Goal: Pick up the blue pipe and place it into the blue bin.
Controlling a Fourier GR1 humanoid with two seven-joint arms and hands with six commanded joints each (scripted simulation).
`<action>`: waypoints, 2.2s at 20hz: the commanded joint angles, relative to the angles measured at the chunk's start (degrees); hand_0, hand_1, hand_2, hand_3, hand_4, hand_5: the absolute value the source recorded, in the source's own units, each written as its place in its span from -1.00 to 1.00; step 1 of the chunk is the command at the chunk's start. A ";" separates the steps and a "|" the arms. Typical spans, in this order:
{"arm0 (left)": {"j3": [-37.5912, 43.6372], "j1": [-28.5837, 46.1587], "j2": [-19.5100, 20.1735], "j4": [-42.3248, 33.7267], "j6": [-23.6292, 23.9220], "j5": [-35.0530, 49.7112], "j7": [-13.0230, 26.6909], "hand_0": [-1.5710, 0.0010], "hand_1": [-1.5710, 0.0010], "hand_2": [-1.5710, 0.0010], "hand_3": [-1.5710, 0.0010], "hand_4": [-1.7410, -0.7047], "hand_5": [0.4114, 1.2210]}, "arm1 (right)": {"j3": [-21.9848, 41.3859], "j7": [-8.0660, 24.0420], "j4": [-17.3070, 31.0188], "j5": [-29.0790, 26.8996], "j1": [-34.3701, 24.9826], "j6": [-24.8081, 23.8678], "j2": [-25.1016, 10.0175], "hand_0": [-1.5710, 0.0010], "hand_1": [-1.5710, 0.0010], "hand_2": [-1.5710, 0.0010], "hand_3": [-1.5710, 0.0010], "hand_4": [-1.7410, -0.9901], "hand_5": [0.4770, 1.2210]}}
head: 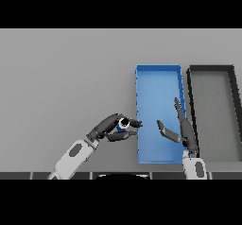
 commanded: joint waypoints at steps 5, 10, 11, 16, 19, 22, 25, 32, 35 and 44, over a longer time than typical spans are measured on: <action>0.12 0.71 -0.05 -0.39 -0.27 -1.40 0.99 -1.00 -1.00 -1.00 -0.90 -1.00 0.99 | -0.31 0.46 1.23 -1.81 -1.21 1.79 -0.38 1.00 1.00 1.00 1.00 0.50 -0.66; 0.65 -0.24 -1.10 -0.32 -0.37 -2.26 3.34 -1.00 -1.00 -1.00 -0.90 -1.00 1.00 | -2.07 -1.82 -1.50 -12.47 -3.05 9.08 -1.86 1.00 1.00 1.00 1.00 0.45 -0.65; 0.50 0.33 -1.09 -0.37 -0.80 -2.25 2.67 -1.00 -1.00 -1.00 -0.91 -1.00 1.00 | -2.50 -1.04 -2.97 -16.43 -3.50 12.17 -3.53 1.00 1.00 1.00 1.00 0.41 -0.70; 1.12 0.47 -1.32 -0.09 -1.90 -2.61 1.50 -1.00 -1.00 -1.00 -0.90 -1.00 1.00 | -0.52 9.30 -11.49 -29.23 -8.99 22.00 -12.54 1.00 1.00 1.00 1.00 0.14 -0.94; 1.64 0.39 -1.34 0.31 -2.11 -3.36 1.30 -1.00 -1.00 -1.00 -0.89 -1.00 1.00 | 2.90 15.02 -14.22 -32.34 -13.26 24.13 -14.21 1.00 1.00 1.00 1.00 0.16 -0.93; 2.16 0.00 -1.41 0.29 -2.86 -3.47 1.36 -1.00 -1.00 -1.00 -0.89 -1.00 1.00 | 7.10 17.98 -14.06 -30.51 -18.50 25.94 -13.48 1.00 1.00 1.00 1.00 0.14 -0.89; 1.99 0.41 -1.97 -0.46 -3.63 -3.26 1.70 -1.00 -1.00 -1.00 -0.89 -1.00 1.00 | 9.85 19.34 -13.19 -29.58 -22.03 27.73 -12.48 1.00 1.00 1.00 1.00 0.24 -0.87; 2.54 1.27 -1.71 -0.62 -6.06 -3.42 1.06 -1.00 -1.00 -1.00 -0.96 -1.00 1.00 | 15.32 24.70 -7.92 -28.10 -31.96 28.03 -6.26 1.00 1.00 1.00 1.00 0.38 -0.89; 2.19 2.06 -2.06 -0.81 -6.23 -4.66 0.92 -1.00 -1.00 -1.00 -0.95 -0.99 1.00 | 15.51 24.57 -5.13 -28.28 -34.92 28.98 -4.81 1.00 0.98 0.96 1.00 0.38 -0.92; 3.80 1.09 -2.69 -1.12 -7.24 -7.61 4.33 -0.48 -0.44 -0.34 -0.36 -0.79 1.00 | 18.20 27.79 -1.07 -34.78 -39.29 31.89 -1.65 -0.56 -0.55 -0.57 -0.38 -0.43 -0.33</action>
